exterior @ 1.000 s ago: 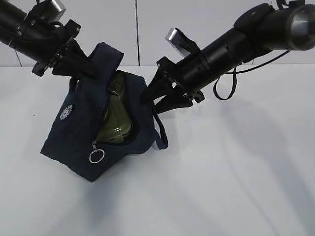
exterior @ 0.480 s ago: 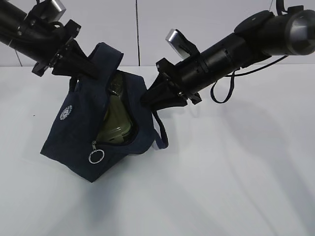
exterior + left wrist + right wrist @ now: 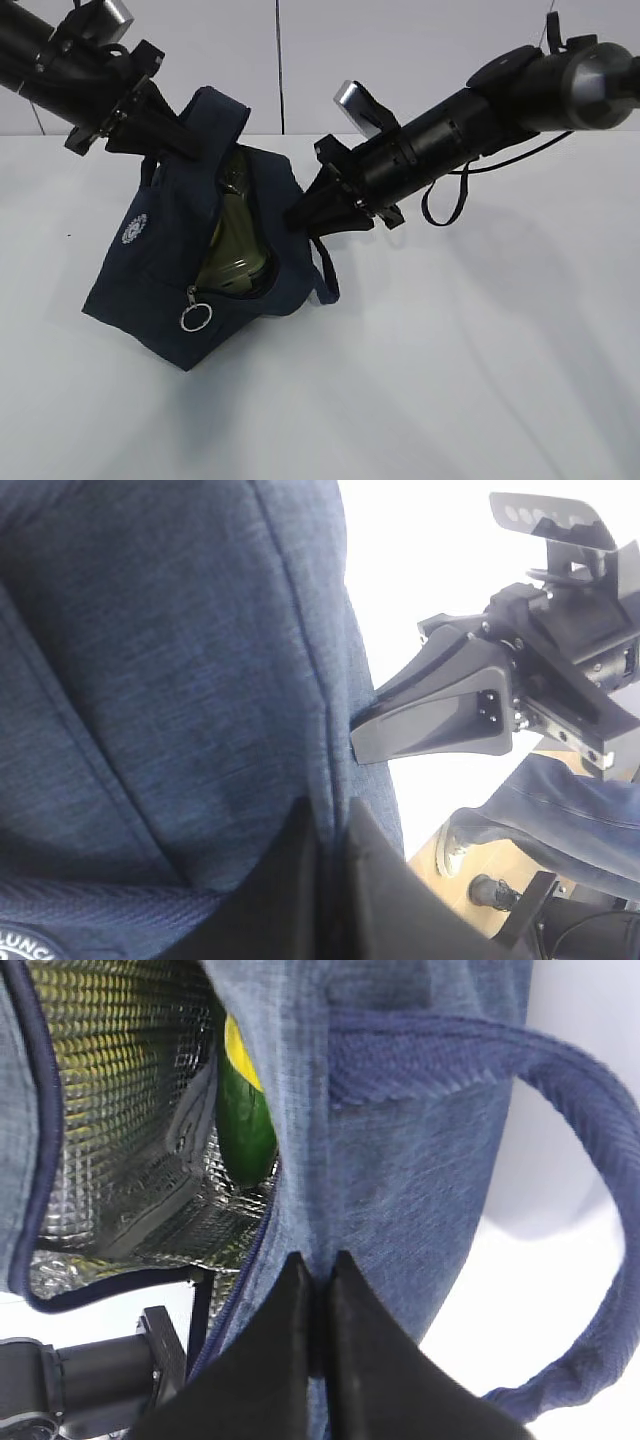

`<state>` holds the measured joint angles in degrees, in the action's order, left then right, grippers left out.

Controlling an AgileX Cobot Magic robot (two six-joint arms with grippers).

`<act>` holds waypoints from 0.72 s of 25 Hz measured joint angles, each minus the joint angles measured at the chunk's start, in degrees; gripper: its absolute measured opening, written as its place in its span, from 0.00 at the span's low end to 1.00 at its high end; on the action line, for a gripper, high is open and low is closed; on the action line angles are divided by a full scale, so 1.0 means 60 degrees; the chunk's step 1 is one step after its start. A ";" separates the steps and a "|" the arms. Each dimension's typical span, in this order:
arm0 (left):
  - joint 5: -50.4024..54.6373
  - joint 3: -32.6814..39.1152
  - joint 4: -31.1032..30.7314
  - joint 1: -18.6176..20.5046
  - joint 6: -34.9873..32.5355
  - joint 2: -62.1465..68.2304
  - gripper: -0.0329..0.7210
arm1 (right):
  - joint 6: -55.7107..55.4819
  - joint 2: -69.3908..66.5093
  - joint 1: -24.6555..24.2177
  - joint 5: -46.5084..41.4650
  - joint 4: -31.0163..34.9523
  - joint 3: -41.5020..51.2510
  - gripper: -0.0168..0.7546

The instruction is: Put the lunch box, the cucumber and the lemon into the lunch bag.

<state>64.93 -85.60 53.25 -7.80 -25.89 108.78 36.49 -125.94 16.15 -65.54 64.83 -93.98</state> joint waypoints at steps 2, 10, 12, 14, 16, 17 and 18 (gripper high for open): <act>0.0000 0.0000 0.0000 0.0000 0.0000 0.0000 0.05 | 0.0000 -0.0021 0.0000 0.0000 0.0080 -0.0001 0.18; 0.0000 0.0000 0.0000 0.0000 0.0000 0.0000 0.05 | 0.0073 -0.0021 0.0000 0.0017 0.0237 -0.0001 0.02; 0.0000 0.0000 0.0000 0.0000 0.0000 0.0000 0.05 | 0.0077 0.0087 0.0000 0.0191 0.0198 0.0018 0.02; 0.0018 0.0000 0.0000 0.0000 0.0000 0.0000 0.05 | 0.0093 0.0348 0.0000 0.0449 0.0052 0.0034 0.02; 0.0036 0.0000 0.0017 0.0000 0.0000 0.0000 0.05 | 0.0055 0.0588 0.0000 0.0591 -0.0186 0.0034 0.02; 0.0036 0.0000 0.0058 0.0000 -0.0020 0.0000 0.05 | 0.0033 0.0756 0.0000 0.0609 -0.0383 0.0034 0.02; 0.0036 0.0000 0.0149 -0.0019 -0.0098 0.0000 0.05 | -0.0045 0.0867 0.0000 0.0622 -0.0621 0.0034 0.02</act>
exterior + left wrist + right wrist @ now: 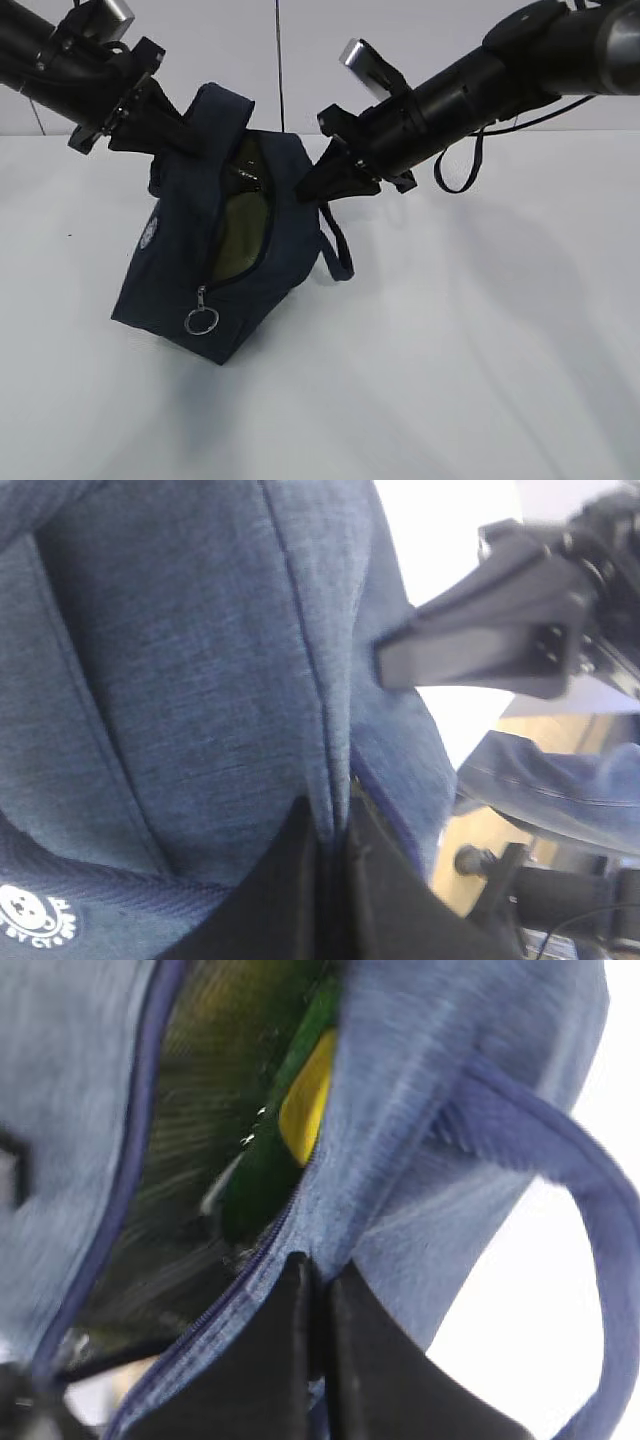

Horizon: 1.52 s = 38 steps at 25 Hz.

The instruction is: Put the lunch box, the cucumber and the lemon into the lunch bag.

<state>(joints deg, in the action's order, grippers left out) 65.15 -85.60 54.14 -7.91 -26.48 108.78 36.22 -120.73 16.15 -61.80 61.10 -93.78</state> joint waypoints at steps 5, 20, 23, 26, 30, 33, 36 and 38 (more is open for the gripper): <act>0.0059 0.0000 0.0337 -0.0406 -0.0386 0.0000 0.05 | -0.0443 0.0694 -0.0024 0.0418 -0.1049 0.0000 0.02; -0.1388 0.0000 0.1161 -0.2758 -0.0642 0.0000 0.05 | -0.2228 0.2605 -0.0639 0.0171 -0.4555 0.0057 0.02; -0.2264 0.0000 0.1220 -0.3188 -0.0699 0.0000 0.05 | -0.2245 0.2757 -0.0681 0.0207 -0.4884 0.0057 0.02; -0.3218 0.0000 0.1220 -0.3389 -0.0720 0.0000 0.05 | -0.2268 0.2757 -0.0686 0.0377 -0.5114 0.0057 0.02; -0.4146 0.0000 0.1272 -0.3466 -0.0735 0.0000 0.05 | -0.2267 0.2757 -0.0686 0.0691 -0.5175 0.0061 0.02; -0.4752 0.0000 0.1214 -0.3466 -0.0735 0.0020 0.05 | -0.2267 0.2687 -0.0686 0.0948 -0.5191 0.0061 0.02; -0.4914 0.0000 0.1214 -0.3466 -0.0741 0.0208 0.05 | -0.2267 0.2486 -0.0686 0.1174 -0.5191 0.0061 0.02; -0.4868 0.0000 0.1214 -0.3466 -0.0741 0.0515 0.05 | -0.2267 0.2380 -0.0686 0.1237 -0.5175 0.0061 0.02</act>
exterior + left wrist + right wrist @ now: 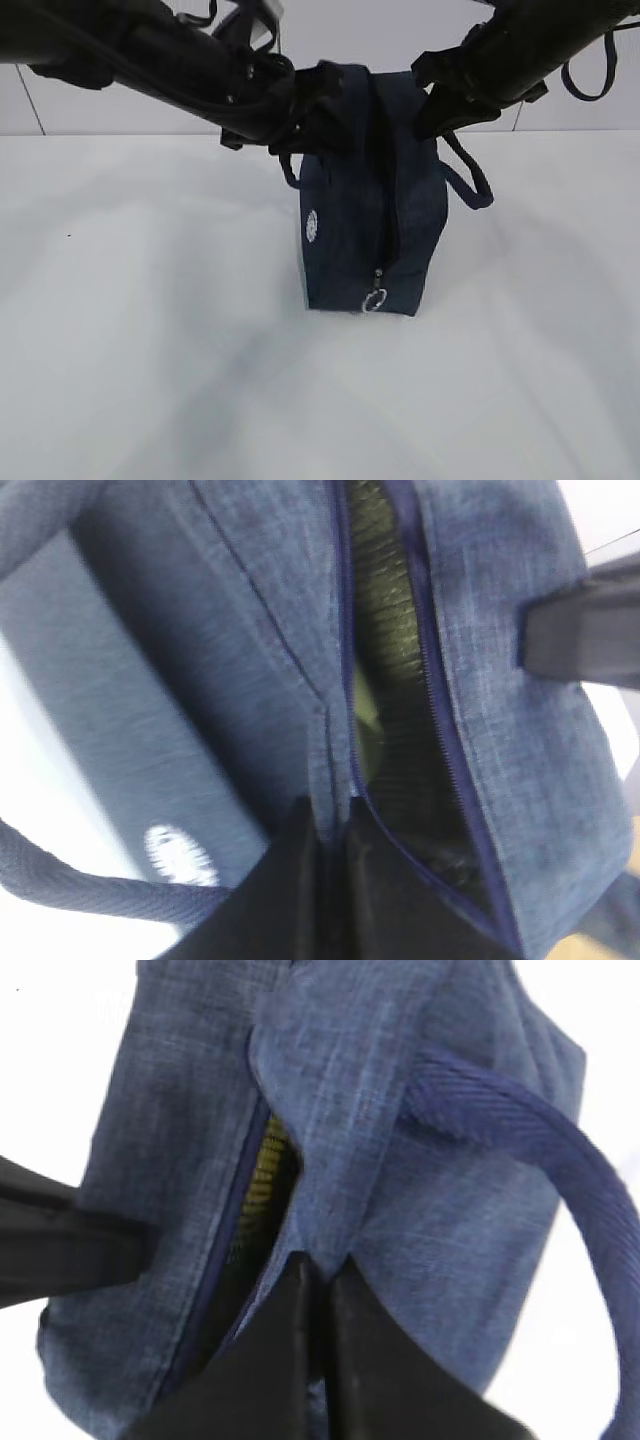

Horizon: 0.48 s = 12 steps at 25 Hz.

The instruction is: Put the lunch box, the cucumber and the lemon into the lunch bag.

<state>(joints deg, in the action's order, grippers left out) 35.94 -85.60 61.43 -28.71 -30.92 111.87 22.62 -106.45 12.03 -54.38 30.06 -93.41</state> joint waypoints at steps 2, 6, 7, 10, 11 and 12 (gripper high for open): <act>0.0101 0.0000 0.0017 0.0000 -0.0015 0.0315 0.05 | 0.0000 -0.0056 0.0000 0.0063 0.0000 0.0017 0.02; 0.0073 0.0000 -0.0006 0.0000 -0.0037 0.0604 0.05 | 0.0000 -0.0097 0.0000 0.0102 0.0000 0.0037 0.02; 0.0054 0.0000 -0.0125 0.0000 -0.0037 0.0603 0.05 | 0.0000 -0.0170 0.0000 0.0118 0.0000 0.0037 0.02; 0.0039 0.0000 -0.0539 0.0017 -0.0037 0.0603 0.05 | 0.0017 -0.0414 0.0000 0.0248 0.0151 0.0037 0.02; 0.0039 0.0000 -0.0660 0.0040 -0.0043 0.0603 0.05 | 0.0017 -0.0463 0.0000 0.0294 0.0223 0.0037 0.02; 0.0039 0.0000 -0.0714 0.0064 -0.0043 0.0603 0.05 | 0.0035 -0.0503 0.0000 0.0347 0.0278 0.0020 0.02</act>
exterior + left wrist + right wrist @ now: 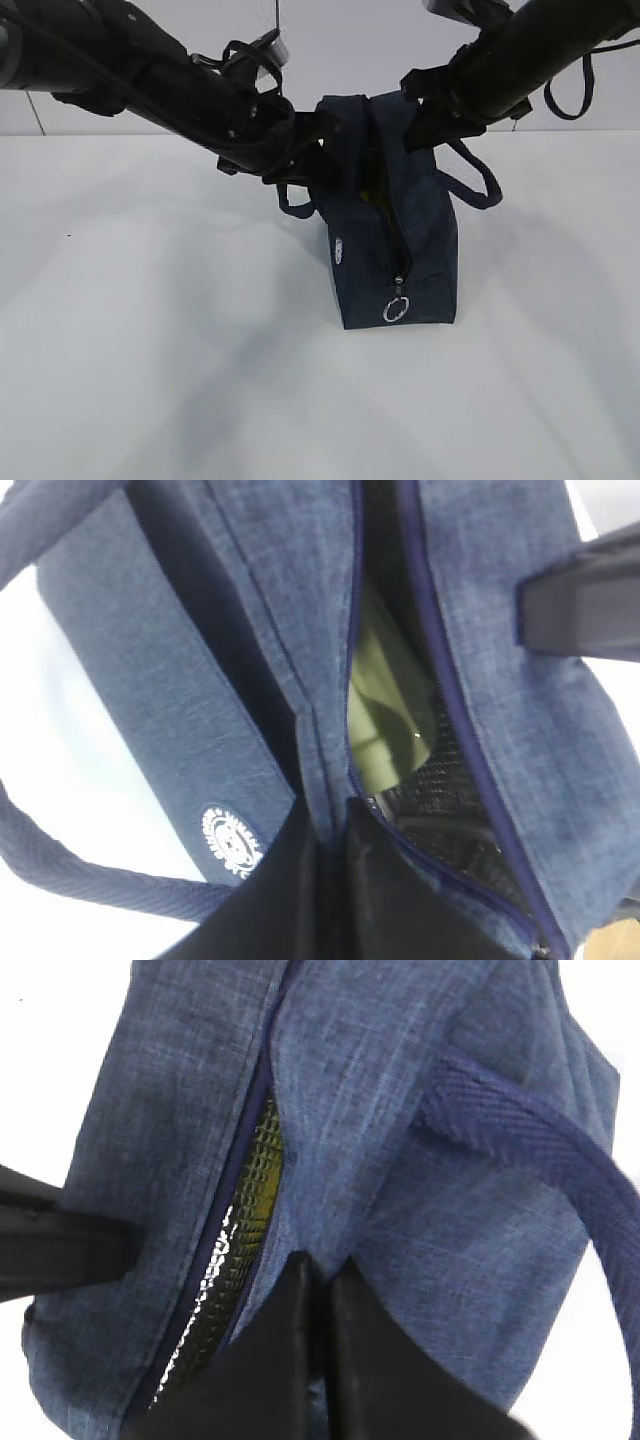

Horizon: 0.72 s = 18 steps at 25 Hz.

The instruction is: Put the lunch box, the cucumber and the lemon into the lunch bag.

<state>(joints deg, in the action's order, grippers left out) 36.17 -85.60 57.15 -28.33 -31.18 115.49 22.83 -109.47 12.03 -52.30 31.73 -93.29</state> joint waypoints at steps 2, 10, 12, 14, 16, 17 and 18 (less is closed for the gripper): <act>0.0000 0.0000 -0.0082 0.0057 0.0000 0.0004 0.05 | 0.0087 -0.0068 0.0000 0.0065 0.0102 0.0000 0.02; -0.0101 0.0000 -0.0140 0.0154 -0.0015 0.0004 0.05 | 0.0495 -0.0068 0.0000 0.0125 0.0329 0.0000 0.02; -0.0101 0.0000 -0.0092 0.0154 -0.0015 0.0004 0.05 | 0.0575 -0.0068 0.0000 0.0207 0.0426 0.0000 0.02; -0.0101 0.0000 0.0114 0.0179 -0.0103 0.0004 0.05 | 0.0631 -0.0068 0.0000 0.0304 0.0485 0.0000 0.02; -0.0116 0.0000 0.0245 0.0177 -0.0334 0.0004 0.05 | 0.0828 -0.0082 0.0000 0.0334 0.0597 0.0000 0.02; -0.0155 0.0000 0.0271 0.0177 -0.0476 -0.0014 0.05 | 0.0891 -0.0082 0.0000 0.0358 0.0642 0.0000 0.02; -0.0175 0.0000 0.0289 0.0177 -0.0564 -0.0054 0.05 | 0.0963 -0.0082 0.0000 0.0376 0.0741 0.0000 0.02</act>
<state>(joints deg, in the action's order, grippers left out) 35.12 -85.60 58.88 -27.27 -34.57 115.16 28.61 -109.96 12.03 -50.04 36.17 -93.29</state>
